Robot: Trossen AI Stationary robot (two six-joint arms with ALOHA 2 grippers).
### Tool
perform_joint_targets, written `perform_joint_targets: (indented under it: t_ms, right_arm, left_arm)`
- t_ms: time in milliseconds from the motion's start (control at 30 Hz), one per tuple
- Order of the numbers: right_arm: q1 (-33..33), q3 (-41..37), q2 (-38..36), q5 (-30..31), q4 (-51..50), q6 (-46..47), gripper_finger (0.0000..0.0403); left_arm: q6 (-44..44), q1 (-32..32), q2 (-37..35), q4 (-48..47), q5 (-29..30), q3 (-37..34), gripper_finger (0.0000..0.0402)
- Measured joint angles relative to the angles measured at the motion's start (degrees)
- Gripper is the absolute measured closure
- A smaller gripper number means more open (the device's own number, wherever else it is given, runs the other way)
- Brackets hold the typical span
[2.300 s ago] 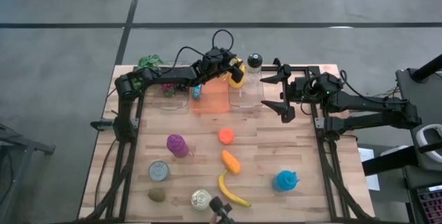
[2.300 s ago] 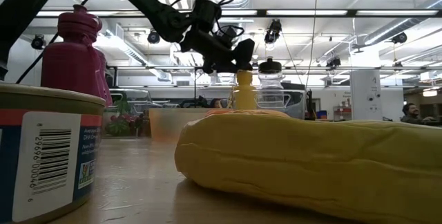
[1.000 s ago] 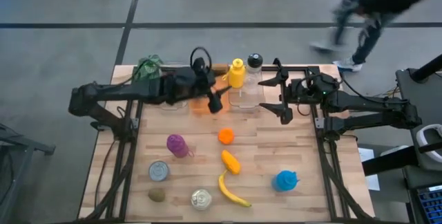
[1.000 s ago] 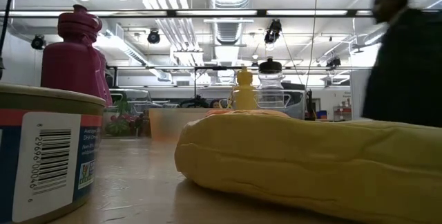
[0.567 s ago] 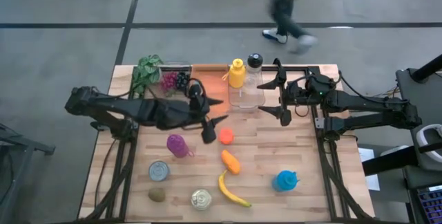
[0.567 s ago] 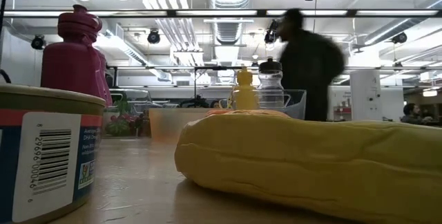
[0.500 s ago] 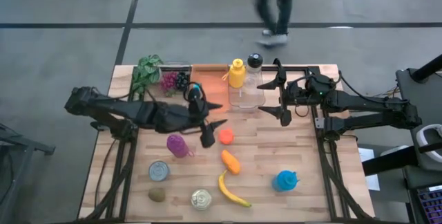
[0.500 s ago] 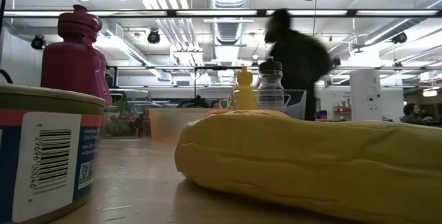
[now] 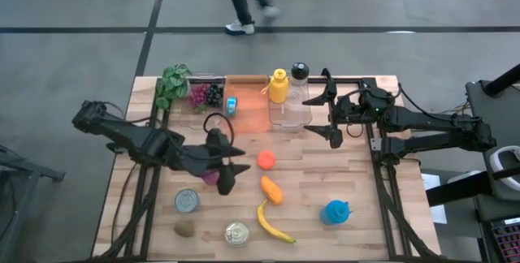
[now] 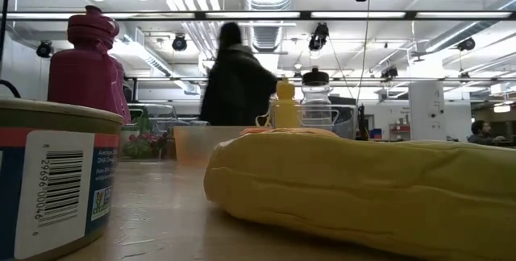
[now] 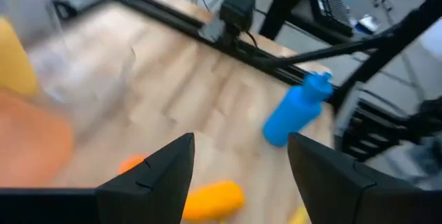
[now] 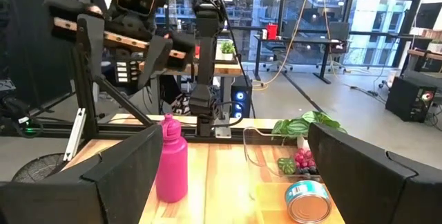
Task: Pick & Place Food Item
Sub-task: Move the violet water bottle to the center of the table
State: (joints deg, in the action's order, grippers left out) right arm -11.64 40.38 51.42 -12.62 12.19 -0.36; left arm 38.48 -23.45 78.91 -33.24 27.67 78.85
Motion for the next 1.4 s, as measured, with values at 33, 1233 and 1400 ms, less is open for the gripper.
perform_joint_targets:
  t_ms: [33,1233,1400]
  right_arm:
    - [0.0,0.0,0.0,0.0,0.0,0.0,0.0044]
    - [0.0,0.0,-0.04,0.81,0.03,-1.22,0.0044]
    - [0.0,0.0,-0.02,0.81,0.04,-1.2,0.0044]
  left_arm:
    - [2.61,-0.49,-0.49,-1.76,-0.75,0.0,0.0165]
    - [30.94,-5.76,-2.26,-42.08,-39.44,-9.3,0.0167]
    - [34.69,-5.47,-2.3,-36.51,-39.2,-14.51,0.017]
